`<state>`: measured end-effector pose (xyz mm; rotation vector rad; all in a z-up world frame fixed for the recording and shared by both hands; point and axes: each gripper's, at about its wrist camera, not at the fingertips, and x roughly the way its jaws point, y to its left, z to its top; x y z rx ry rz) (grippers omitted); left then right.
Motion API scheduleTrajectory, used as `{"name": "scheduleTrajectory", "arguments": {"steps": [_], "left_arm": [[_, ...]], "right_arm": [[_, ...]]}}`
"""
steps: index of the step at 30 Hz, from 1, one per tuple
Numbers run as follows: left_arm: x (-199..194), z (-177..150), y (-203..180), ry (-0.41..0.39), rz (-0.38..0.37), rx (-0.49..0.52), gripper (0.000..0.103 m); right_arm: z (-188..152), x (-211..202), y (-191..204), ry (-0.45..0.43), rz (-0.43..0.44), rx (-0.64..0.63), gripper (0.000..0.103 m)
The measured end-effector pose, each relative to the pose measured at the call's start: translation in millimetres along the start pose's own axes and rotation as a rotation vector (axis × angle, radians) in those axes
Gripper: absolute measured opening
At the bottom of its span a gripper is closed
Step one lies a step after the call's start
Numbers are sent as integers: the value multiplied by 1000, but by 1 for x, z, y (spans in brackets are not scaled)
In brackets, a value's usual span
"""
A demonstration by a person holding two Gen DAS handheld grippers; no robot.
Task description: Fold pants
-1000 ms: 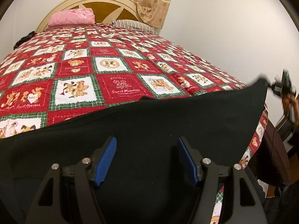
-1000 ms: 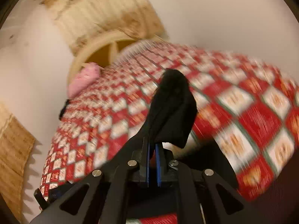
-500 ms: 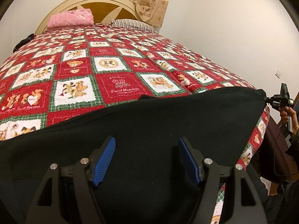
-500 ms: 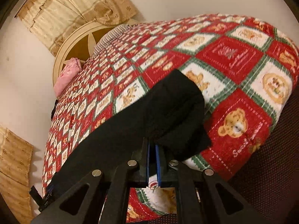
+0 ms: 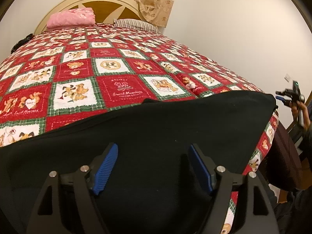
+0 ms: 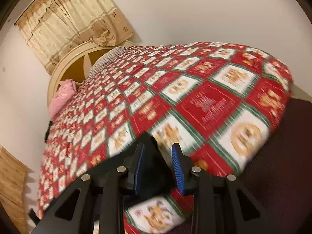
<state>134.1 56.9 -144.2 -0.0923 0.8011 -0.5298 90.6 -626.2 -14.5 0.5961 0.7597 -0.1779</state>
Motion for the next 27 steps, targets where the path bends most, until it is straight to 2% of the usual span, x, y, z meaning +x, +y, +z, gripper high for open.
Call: {"name": "scheduleTrajectory", "arguments": {"steps": [1,3,5,6,8,11,14,15,16,17,18,20,23,27], "left_arm": [[0,0,0,-1,3,2,78],[0,0,0,-2,5,3,78],[0,0,0,-1,5,3,78],[0,0,0,0,5,3,78],[1,0,0,3,3,5,79],[2,0,-1,8,1,13,81],[2,0,-2,11,3,22,83],[2,0,-3,12,3,24,83],[2,0,-3,13,5,25,83],[2,0,-3,14,5,26,83],[2,1,-3,14,6,26,83],[2,0,-4,12,9,28,83],[2,1,-5,10,19,36,83],[-1,2,-10,2,31,58,83]], "right_arm": [[9,15,1,75,38,13,31],[17,39,1,181,62,42,31],[18,58,1,246,76,53,30],[18,61,2,250,85,51,25],[16,57,9,227,114,14,6],[8,22,27,71,181,-98,6],[-7,-5,36,-44,188,-194,6],[-12,-9,38,-75,155,-240,6],[-16,-4,39,-90,36,-295,6],[-17,2,40,-80,-29,-323,8],[-19,13,35,-45,-72,-338,15],[-23,24,23,15,-88,-322,16],[-32,15,12,29,-36,-284,16],[-44,14,11,62,-137,-333,16]]}}
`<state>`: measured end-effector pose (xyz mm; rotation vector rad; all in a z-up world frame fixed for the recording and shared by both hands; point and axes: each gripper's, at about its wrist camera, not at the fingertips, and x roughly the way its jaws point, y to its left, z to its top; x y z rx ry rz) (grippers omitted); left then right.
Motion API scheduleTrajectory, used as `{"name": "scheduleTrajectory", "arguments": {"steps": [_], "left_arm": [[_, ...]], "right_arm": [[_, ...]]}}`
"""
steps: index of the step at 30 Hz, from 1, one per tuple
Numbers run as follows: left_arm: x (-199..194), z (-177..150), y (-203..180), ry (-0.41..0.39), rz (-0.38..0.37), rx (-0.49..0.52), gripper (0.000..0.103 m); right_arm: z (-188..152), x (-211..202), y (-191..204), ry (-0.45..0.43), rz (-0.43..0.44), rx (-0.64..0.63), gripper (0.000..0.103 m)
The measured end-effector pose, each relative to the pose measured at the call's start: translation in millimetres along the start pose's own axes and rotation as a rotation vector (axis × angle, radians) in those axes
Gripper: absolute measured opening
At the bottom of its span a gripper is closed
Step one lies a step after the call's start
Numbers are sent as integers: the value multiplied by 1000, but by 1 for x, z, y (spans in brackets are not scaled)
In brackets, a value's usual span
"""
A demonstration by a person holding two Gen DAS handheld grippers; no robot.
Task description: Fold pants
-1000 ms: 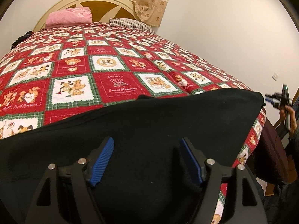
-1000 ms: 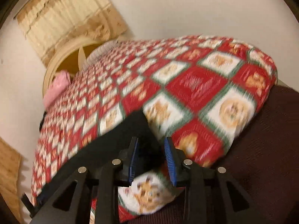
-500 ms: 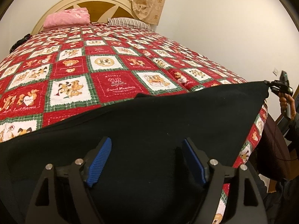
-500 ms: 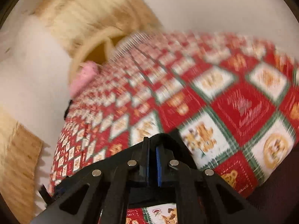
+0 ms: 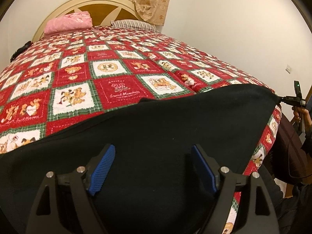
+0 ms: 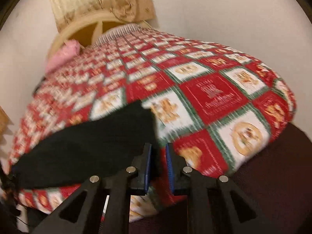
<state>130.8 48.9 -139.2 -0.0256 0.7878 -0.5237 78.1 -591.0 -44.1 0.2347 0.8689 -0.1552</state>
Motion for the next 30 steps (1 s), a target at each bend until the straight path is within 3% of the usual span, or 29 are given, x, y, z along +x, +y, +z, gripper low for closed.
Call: {"name": "scheduleTrajectory", "arguments": {"steps": [4,6,10,14,16,17,20,23,25,28,30], "left_arm": [[-9,5,-11,-14,-19,16,83],[-10,8,-17,-20,-23,34,83],[0,8,-17,-1,-9,38,83],[7,3,-8,16,-16,-16,83],[5,4,-6,8,-27,-32,83],[5,3,-5,10,-29,-39,83],[8,3,-7,15,-27,-35,84],[9,2,-10,16,-19,-17,87],[9,2,-12,15,-15,-10,87],[8,1,-11,13,-16,-12,87],[8,1,-11,15,-14,-8,87]], "right_arm": [[9,-13,-21,-61,88,83,17],[21,-13,-26,-62,141,134,38],[49,10,-22,35,210,169,40],[61,42,-16,135,168,181,40],[64,53,-13,168,164,183,32],[65,54,-10,172,178,170,5],[70,42,0,122,189,130,4],[78,21,5,-22,191,108,3],[80,19,6,-69,138,99,2],[79,37,8,-55,47,70,2],[77,49,7,-34,42,75,2]]}}
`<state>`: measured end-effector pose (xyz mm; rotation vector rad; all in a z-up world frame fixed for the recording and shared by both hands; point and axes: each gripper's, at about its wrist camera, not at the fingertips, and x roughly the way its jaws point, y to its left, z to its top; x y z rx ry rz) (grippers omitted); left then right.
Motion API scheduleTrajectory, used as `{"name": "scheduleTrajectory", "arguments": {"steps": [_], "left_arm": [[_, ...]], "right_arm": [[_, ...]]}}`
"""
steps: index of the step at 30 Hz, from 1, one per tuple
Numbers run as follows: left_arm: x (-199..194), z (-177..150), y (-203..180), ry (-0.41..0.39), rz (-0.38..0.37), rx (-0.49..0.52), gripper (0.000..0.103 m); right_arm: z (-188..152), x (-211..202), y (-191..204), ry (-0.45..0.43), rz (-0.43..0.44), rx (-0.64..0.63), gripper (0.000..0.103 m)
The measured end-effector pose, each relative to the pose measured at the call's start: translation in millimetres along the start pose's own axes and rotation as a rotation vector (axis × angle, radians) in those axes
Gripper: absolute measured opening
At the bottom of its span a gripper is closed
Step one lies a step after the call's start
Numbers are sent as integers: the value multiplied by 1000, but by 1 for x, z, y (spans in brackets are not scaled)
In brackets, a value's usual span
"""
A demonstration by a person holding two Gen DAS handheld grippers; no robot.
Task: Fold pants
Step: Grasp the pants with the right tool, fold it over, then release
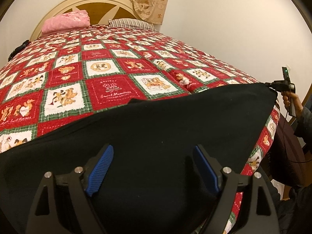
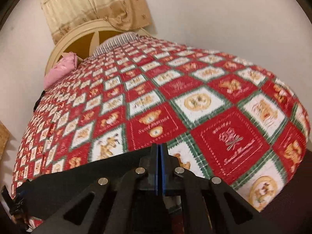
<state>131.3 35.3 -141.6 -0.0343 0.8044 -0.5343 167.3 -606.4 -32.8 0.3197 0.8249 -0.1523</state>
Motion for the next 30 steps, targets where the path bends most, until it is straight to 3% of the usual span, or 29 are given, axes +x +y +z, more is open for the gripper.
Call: {"name": "scheduleTrajectory", "arguments": {"steps": [2,4,5,6,9,13,22,23,24,26,30], "left_arm": [[0,0,0,2,3,6,87],[0,0,-1,2,-1,8,89],[0,0,-1,2,-2,10,89],[0,0,-1,1,-3,9,89],[0,0,0,-5,-12,0,89],[0,1,0,-5,-17,-5,89],[2,1,-3,3,-6,8,91],[2,1,-3,3,-9,5,91],[2,0,-2,4,-13,2,92],[2,0,-1,6,-21,-1,92],[3,1,-1,9,-30,0,95]], "right_arm": [[-3,5,-1,9,-1,-14,4],[-6,1,-2,12,-34,-14,19],[-10,-3,-4,9,-42,-10,43],[-13,-13,-9,-2,-28,9,54],[-28,-47,-16,-47,20,52,54],[-55,-73,-19,-59,16,4,54],[-81,-58,-2,-3,-15,-156,43],[-82,-56,0,-1,-20,-173,39],[-83,-52,4,1,-37,-203,25],[-85,-46,10,24,-61,-260,8],[-92,-61,34,-107,-321,-517,1]]}}
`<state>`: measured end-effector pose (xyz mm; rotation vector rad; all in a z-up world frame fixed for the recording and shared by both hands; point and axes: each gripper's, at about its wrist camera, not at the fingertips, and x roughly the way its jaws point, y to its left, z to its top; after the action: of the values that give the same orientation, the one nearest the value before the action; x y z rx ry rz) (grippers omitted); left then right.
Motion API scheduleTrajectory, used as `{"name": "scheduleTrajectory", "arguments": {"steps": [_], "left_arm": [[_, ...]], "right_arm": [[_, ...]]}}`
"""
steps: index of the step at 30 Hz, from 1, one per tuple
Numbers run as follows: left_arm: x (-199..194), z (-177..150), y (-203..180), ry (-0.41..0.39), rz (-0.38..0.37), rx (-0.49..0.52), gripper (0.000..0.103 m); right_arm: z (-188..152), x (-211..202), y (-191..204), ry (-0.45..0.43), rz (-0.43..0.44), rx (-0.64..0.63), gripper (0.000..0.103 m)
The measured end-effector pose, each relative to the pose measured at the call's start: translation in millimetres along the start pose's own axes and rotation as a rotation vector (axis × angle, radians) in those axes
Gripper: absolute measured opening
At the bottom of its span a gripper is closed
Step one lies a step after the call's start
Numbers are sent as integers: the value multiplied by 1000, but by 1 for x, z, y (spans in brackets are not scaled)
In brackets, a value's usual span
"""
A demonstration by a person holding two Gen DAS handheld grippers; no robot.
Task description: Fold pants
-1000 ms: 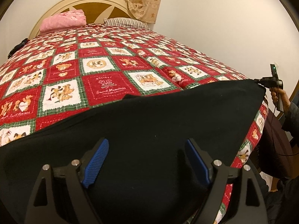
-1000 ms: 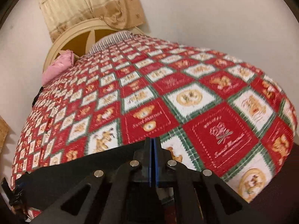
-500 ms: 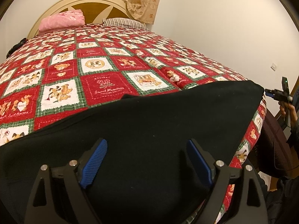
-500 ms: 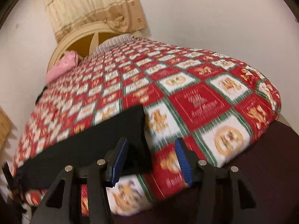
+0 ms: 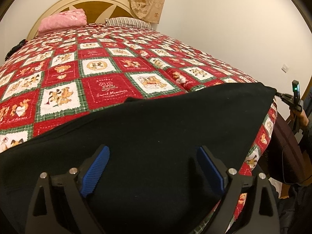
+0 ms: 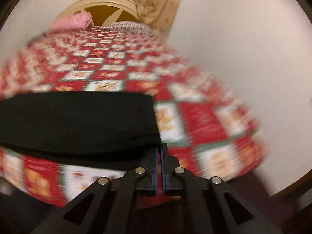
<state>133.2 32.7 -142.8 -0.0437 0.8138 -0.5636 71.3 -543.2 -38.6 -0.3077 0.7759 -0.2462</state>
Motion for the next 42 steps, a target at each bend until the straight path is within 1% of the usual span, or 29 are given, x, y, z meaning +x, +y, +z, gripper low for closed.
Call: {"name": "scheduleTrajectory", "arguments": {"steps": [1,2,3,4,5,6,8,10,11,12,13,14,16,20,22,23,24,25,26,27,30,31,34,36,37,39,40,41,42], "left_arm": [[0,0,0,0,-3,-1,95],[0,0,1,-1,-6,-2,95],[-1,0,1,-3,-9,-5,95],[-1,0,2,-6,-14,-9,95],[-2,-1,2,-8,-16,-12,95],[-3,-1,3,-10,-19,-14,95],[-3,-1,3,-12,-22,-17,95],[-3,-1,3,-11,-22,-17,95],[-3,-1,3,-11,-20,-15,95],[-3,-1,3,-10,-18,-14,95],[-3,-1,3,-10,-17,-13,95],[-3,-1,2,-11,-14,-12,95],[-3,-1,3,-14,-11,-13,95],[-6,-2,5,-25,-6,-33,95],[-12,-2,8,-34,16,-52,95],[-16,-2,10,-37,25,-59,95],[-23,-3,13,-47,34,-66,95],[-34,-4,17,-71,47,-73,95],[-47,-5,24,-95,72,-82,95],[-56,-5,29,-109,92,-89,95],[-93,-6,58,-169,198,-114,95],[-105,-7,73,-179,256,-132,95],[-118,-11,114,-163,354,-205,95],[-118,-17,137,-148,358,-260,94],[-116,-21,146,-142,343,-292,93],[-108,-25,155,-134,289,-339,87],[-105,-28,156,-128,271,-355,86],[-100,-30,158,-121,253,-372,83],[-96,-30,158,-117,236,-383,76]], "right_arm": [[1,-5,-1,-28,-52,-29,0],[1,-5,-2,-30,-88,-53,0],[-1,-2,-3,-25,-144,-95,0],[-4,2,-7,-20,-171,-109,0],[-5,4,-12,-13,-167,-99,0],[-8,6,-21,8,-149,-57,0],[-10,6,-39,45,-77,67,0],[-11,-2,-47,53,-29,162,4],[-10,-9,-46,34,-16,186,15],[-9,-18,-41,15,0,194,35],[-8,-25,-33,-3,23,199,45],[-5,-32,-24,-25,68,209,54],[6,-41,1,-58,164,204,54],[18,-36,55,-38,249,130,54],[15,-26,82,11,299,92,54],[12,-16,94,61,323,70,54],[8,-11,103,101,333,52,54],[4,-9,109,105,316,34,54],[3,-13,113,81,290,7,54],[2,-15,116,89,290,-6,54],[2,-22,117,83,331,23,54],[3,-24,119,76,348,27,54],[11,-34,139,24,378,-13,54],[20,-38,160,-6,409,-51,54],[24,-41,173,-26,422,-82,54],[30,-49,194,-56,440,-145,54],[32,-53,207,-69,450,-181,54],[33,-56,214,-77,456,-202,54],[34,-59,225,-88,465,-231,54]]}}
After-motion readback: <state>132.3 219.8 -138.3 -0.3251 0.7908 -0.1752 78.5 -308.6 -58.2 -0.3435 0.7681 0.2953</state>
